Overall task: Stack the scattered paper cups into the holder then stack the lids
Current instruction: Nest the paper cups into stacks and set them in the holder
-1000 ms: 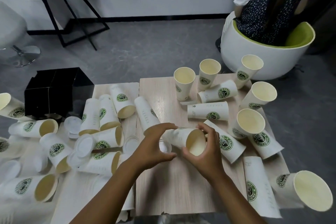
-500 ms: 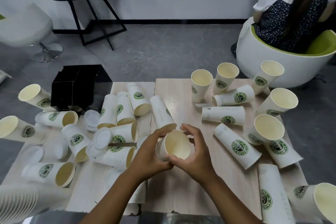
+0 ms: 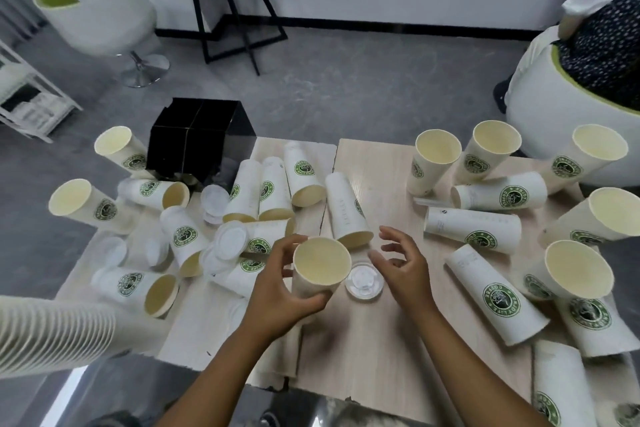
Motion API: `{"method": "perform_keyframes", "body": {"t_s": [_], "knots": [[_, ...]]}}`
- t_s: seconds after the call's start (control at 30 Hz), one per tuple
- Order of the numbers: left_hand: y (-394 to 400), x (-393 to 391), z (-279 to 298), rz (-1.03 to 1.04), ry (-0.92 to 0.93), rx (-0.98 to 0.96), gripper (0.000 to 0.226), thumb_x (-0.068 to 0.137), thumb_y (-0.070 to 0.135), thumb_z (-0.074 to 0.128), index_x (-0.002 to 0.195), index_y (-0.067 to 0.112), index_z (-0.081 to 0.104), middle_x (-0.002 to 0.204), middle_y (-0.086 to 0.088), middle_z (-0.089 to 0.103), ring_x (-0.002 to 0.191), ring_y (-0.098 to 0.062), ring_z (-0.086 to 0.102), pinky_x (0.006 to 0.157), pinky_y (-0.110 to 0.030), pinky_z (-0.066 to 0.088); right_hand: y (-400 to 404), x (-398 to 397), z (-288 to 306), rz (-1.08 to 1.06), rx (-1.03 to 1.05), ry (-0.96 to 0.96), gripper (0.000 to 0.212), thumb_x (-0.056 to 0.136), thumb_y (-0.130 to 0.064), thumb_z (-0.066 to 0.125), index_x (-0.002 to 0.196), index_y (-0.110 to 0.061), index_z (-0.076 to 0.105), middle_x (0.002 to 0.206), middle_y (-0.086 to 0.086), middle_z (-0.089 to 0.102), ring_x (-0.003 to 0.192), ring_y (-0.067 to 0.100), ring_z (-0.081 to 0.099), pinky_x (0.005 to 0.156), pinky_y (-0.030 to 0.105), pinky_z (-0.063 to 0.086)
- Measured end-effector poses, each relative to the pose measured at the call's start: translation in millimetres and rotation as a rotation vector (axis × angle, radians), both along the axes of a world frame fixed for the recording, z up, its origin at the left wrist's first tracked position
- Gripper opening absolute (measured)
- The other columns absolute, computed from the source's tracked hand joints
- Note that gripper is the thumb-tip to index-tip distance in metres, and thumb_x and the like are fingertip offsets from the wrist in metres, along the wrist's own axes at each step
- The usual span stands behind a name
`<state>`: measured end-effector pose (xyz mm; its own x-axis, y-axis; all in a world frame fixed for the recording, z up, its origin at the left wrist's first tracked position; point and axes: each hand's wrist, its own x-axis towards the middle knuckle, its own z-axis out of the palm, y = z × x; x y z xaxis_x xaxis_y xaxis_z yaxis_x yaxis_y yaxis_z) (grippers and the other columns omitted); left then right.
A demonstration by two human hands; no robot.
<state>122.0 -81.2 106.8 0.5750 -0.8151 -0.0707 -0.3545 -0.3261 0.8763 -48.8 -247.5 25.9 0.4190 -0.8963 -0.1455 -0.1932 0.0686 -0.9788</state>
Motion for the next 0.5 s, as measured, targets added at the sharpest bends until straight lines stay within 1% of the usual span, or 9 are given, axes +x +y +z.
{"method": "perform_keyframes", "body": {"t_s": [0.1,0.2,0.27,0.33,0.43,0.5], "knots": [[5,5,1,0.042,0.024,0.013,0.088,0.058,0.025,0.095,0.132,0.039,0.049,0.128,0.026,0.061,0.121,-0.004,0.059,0.091,-0.015,0.05,-16,16,-19,0.061,-0.083,0.118,0.049,0.083,-0.015,0.083,0.123,-0.037,0.065,0.12,-0.014,0.063,0.101,0.007,0.063,0.079,0.023,0.054],[5,10,3,0.072,0.03,0.0,0.089,0.057,0.028,0.092,0.134,0.038,0.048,0.13,0.024,0.059,0.123,-0.006,0.059,0.092,-0.015,0.051,-29,31,-30,0.094,-0.136,0.153,0.047,0.083,-0.009,0.08,0.122,-0.031,0.068,0.117,-0.01,0.061,0.1,0.0,0.059,0.078,0.01,0.047],[3,12,4,0.08,0.035,-0.003,0.09,0.057,0.028,0.092,0.135,0.035,0.048,0.13,0.023,0.06,0.123,-0.008,0.059,0.093,-0.017,0.051,-36,39,-35,0.12,-0.163,0.156,0.045,0.083,-0.004,0.077,0.12,-0.029,0.07,0.116,-0.008,0.06,0.102,-0.004,0.058,0.081,0.008,0.046],[3,13,5,0.088,0.046,-0.005,0.091,0.057,0.027,0.092,0.136,0.033,0.047,0.13,0.02,0.06,0.123,-0.01,0.06,0.094,-0.017,0.051,-40,46,-38,0.152,-0.164,0.164,0.049,0.082,0.001,0.074,0.117,-0.033,0.069,0.115,-0.009,0.058,0.104,-0.001,0.059,0.083,0.008,0.046],[3,14,7,0.095,0.05,-0.018,0.092,0.057,0.027,0.092,0.137,0.03,0.047,0.132,0.018,0.06,0.124,-0.01,0.059,0.094,-0.015,0.049,-48,56,-43,0.19,-0.198,0.206,0.052,0.077,0.006,0.072,0.111,-0.034,0.069,0.113,-0.006,0.058,0.102,0.011,0.06,0.079,0.006,0.044],[2,16,9,0.1,0.05,-0.025,0.09,0.057,0.03,0.091,0.136,0.031,0.048,0.131,0.02,0.059,0.124,-0.009,0.059,0.093,-0.014,0.048,-53,59,-46,0.196,-0.258,0.236,0.047,0.076,0.006,0.072,0.109,-0.028,0.071,0.111,-0.005,0.058,0.1,0.014,0.06,0.078,0.012,0.044]]}}
